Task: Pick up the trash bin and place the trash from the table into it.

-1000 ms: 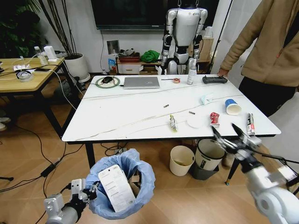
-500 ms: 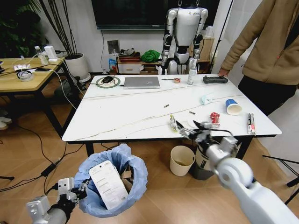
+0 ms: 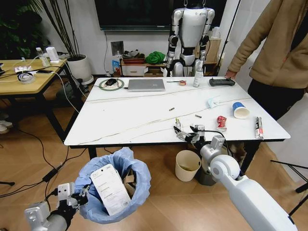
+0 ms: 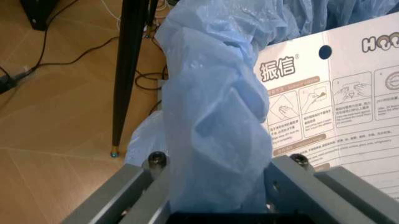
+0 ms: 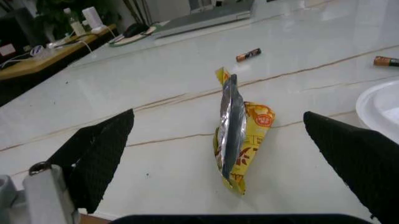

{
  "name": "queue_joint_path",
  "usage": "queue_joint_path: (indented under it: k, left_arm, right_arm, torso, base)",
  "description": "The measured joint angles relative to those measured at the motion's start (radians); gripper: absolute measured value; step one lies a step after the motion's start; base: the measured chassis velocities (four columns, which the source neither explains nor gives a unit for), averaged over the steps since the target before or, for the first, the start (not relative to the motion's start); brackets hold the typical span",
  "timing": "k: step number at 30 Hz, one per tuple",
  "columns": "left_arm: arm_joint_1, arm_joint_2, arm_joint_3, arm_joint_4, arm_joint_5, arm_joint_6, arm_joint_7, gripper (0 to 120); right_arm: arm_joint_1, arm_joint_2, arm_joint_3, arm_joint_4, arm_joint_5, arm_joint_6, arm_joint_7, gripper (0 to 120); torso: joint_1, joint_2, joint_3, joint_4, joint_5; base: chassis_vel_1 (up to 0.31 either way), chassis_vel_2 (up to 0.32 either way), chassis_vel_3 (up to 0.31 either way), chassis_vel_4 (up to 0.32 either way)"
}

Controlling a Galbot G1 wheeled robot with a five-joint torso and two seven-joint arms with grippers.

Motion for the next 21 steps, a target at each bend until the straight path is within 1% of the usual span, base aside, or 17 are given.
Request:
queue_joint_path:
  k: [7, 9, 12, 14, 15, 16, 17, 19, 20, 21]
  left_arm:
    - [-0.003, 0.001, -0.001, 0.003, -0.002, 0.0, -0.001, 0]
    - [-0.003, 0.001, -0.001, 0.005, -0.002, 0.0, -0.001, 0]
    - [-0.006, 0.002, -0.002, 0.007, -0.002, 0.0, -0.001, 0]
    - [-0.007, 0.002, -0.002, 0.008, -0.002, 0.0, -0.001, 0]
    - [-0.008, 0.001, -0.001, 0.009, -0.002, 0.0, -0.001, 0]
    - [-0.009, 0.001, 0.0, 0.011, -0.002, 0.0, -0.001, 0]
    - [-0.01, 0.002, 0.0, 0.011, -0.002, 0.0, -0.001, 0]
    - [-0.012, 0.004, 0.0, 0.012, -0.004, 0.0, -0.001, 0]
    - [-0.012, 0.004, 0.0, 0.012, -0.004, 0.0, -0.001, 0]
    - [-0.013, 0.005, 0.0, 0.012, -0.005, 0.0, -0.001, 0]
  right_arm:
    - [0.049, 0.033, -0.044, -0.087, -0.001, 0.012, -0.019, 99]
    - [0.06, 0.045, -0.049, -0.108, -0.001, 0.019, -0.023, 92]
    - [0.063, 0.045, -0.051, -0.116, -0.002, 0.021, -0.03, 77]
    - [0.062, 0.044, -0.05, -0.116, -0.003, 0.021, -0.032, 75]
    - [0.059, 0.043, -0.049, -0.116, -0.004, 0.022, -0.032, 72]
    - [0.055, 0.041, -0.048, -0.117, -0.009, 0.022, -0.033, 65]
    - [0.053, 0.04, -0.047, -0.117, -0.013, 0.024, -0.035, 61]
    - [0.049, 0.039, -0.045, -0.118, -0.018, 0.026, -0.036, 53]
    - [0.049, 0.039, -0.045, -0.118, -0.018, 0.026, -0.036, 53]
    - [0.047, 0.038, -0.045, -0.118, -0.019, 0.027, -0.038, 47]
  torso:
    - [0.0, 0.0, 0.0, 0.0, 0.0002]
    - [0.0, 0.0, 0.0, 0.0, 0.0]
    - [0.0, 0.0, 0.0, 0.0001, 0.0]
    - [0.0, 0.0, 0.0, 0.0, -0.0001]
    - [0.0, 0.0, 0.0, 0.0, 0.0]
    - [0.0, 0.0, 0.0, 0.0, 0.0]
    - [0.0, 0.0, 0.0, 0.0, 0.0]
    - [0.0, 0.0, 0.0, -0.0001, 0.0]
    - [0.0, 0.0, 0.0, -0.0001, 0.0]
    - [0.0, 0.0, 0.0, -0.0001, 0.0]
  base:
    - [0.0, 0.0, 0.0, 0.0]
    - [0.0, 0.0, 0.0, 0.0]
    - [0.0, 0.0, 0.0, 0.0]
    - [0.0, 0.0, 0.0, 0.0]
    - [0.0, 0.0, 0.0, 0.0]
    - [0.0, 0.0, 0.0, 0.0]
    - [0.0, 0.0, 0.0, 0.0]
    - [0.0, 0.0, 0.0, 0.0]
    - [0.0, 0.0, 0.0, 0.0]
    - [0.0, 0.0, 0.0, 0.0]
